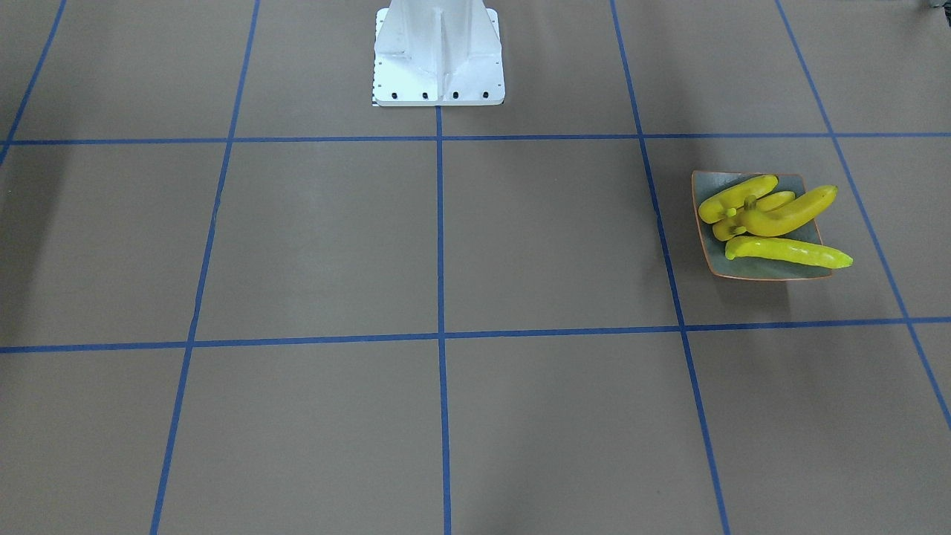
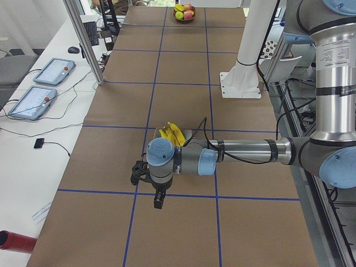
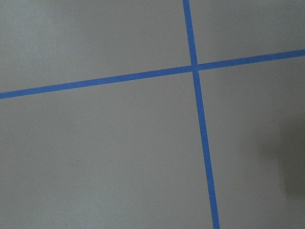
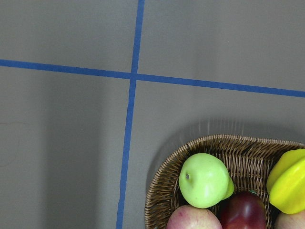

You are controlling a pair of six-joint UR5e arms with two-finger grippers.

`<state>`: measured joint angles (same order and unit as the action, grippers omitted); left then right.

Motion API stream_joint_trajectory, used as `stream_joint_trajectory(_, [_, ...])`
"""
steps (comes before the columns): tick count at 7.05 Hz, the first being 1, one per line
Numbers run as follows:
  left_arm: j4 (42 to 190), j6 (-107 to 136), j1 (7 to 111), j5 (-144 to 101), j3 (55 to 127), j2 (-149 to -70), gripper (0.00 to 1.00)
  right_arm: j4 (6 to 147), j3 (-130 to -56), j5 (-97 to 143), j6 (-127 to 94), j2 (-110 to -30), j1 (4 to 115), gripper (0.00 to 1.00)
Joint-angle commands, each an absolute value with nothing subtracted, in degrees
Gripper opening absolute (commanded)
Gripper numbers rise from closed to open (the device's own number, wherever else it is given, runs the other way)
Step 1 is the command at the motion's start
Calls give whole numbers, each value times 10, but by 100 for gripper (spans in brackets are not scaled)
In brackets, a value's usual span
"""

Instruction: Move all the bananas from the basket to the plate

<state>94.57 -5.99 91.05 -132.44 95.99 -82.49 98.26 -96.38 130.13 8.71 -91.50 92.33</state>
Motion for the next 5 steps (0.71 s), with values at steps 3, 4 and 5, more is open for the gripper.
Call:
stream_joint_trajectory(3, [946,-62,909,-1323,958,-797,100,959,-963,1304,77,-914,924,100])
stream_joint_trajectory(4, [946,-62,908,-1323,958,-793,100,958,-963,1304,76,-914,924,100])
stream_joint_trajectory(5, [946,-62,908,-1323,961,-793,100,958,-963,1304,76,-915,924,100])
